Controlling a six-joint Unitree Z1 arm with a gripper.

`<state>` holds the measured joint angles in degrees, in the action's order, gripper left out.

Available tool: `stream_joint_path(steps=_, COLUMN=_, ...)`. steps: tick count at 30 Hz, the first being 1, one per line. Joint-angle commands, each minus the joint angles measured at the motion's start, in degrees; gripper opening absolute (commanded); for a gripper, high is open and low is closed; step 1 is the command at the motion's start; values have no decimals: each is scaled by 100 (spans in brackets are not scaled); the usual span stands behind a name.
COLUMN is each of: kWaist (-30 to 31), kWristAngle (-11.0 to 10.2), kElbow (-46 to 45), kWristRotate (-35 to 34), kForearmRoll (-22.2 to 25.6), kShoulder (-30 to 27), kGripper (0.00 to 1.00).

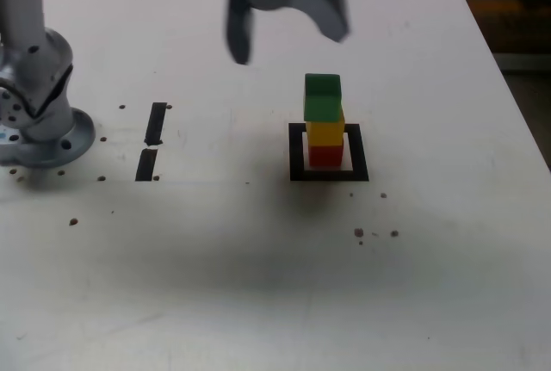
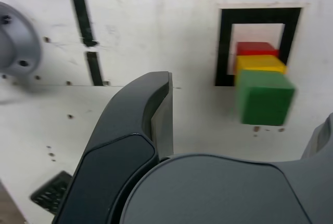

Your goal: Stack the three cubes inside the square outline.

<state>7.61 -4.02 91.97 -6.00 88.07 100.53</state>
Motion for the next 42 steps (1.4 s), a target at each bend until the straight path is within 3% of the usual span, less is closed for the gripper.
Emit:
stream_joint_path(steps=1, kWaist=-66, kWristAngle=-50, kElbow=-382, kWristRotate=17, kForearmRoll=18, kShoulder=-476, kGripper=100)
stream_joint_path(steps=9, kWaist=-260, kWristAngle=-105, kElbow=-1729, kWristRotate=27, kForearmRoll=-263, kShoulder=-1033, kGripper=100)
stream_joint_path(steps=19, kWaist=-370, kWristAngle=170, kElbow=-3320, kWristRotate=27, kForearmRoll=-1548, kShoulder=-1050, kGripper=100)
stream_joint_path(steps=26, kWaist=-453, kWristAngle=284, kElbow=-4295, kWristRotate=27, kForearmRoll=-2198, kShoulder=-1328, kGripper=100)
stream_joint_path(steps=42, kWaist=-453, kWristAngle=129, kElbow=-4411, kWristRotate=55, kForearmRoll=-1946, kShoulder=-1156, kGripper=100)
